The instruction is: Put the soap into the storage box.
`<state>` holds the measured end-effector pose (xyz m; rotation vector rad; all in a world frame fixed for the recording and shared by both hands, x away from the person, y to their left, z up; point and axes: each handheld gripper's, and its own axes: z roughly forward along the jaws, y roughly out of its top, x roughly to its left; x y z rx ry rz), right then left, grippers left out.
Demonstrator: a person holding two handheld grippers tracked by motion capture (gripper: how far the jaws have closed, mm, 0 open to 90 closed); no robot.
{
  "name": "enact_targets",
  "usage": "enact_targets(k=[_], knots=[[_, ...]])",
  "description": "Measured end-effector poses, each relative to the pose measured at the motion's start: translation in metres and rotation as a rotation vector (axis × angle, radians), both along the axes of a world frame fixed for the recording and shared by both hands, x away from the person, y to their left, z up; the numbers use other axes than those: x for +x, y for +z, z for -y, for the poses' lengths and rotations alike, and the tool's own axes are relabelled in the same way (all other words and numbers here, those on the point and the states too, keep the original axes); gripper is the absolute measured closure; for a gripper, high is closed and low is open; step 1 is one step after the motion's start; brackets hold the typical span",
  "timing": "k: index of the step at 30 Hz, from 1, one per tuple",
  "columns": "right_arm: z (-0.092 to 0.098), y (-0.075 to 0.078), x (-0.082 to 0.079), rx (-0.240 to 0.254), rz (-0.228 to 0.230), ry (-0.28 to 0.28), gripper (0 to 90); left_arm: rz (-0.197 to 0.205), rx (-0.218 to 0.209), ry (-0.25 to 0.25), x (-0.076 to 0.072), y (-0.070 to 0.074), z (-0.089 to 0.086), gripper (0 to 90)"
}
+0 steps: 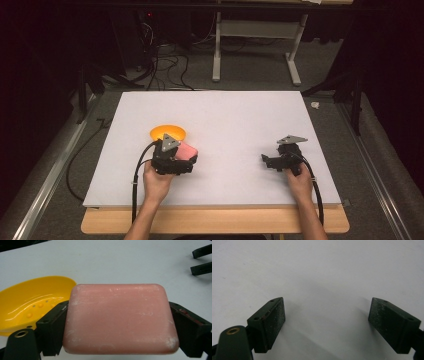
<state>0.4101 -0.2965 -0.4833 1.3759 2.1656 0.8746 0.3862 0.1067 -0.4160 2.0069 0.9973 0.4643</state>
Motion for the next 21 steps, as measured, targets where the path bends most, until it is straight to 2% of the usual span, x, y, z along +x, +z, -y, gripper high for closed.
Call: enact_targets(k=[21], knots=[[0.0, 0.0, 0.0, 0.0, 0.0, 0.0, 14.6, 0.01, -0.003, 0.069, 0.004, 0.008, -0.023, 13.8]])
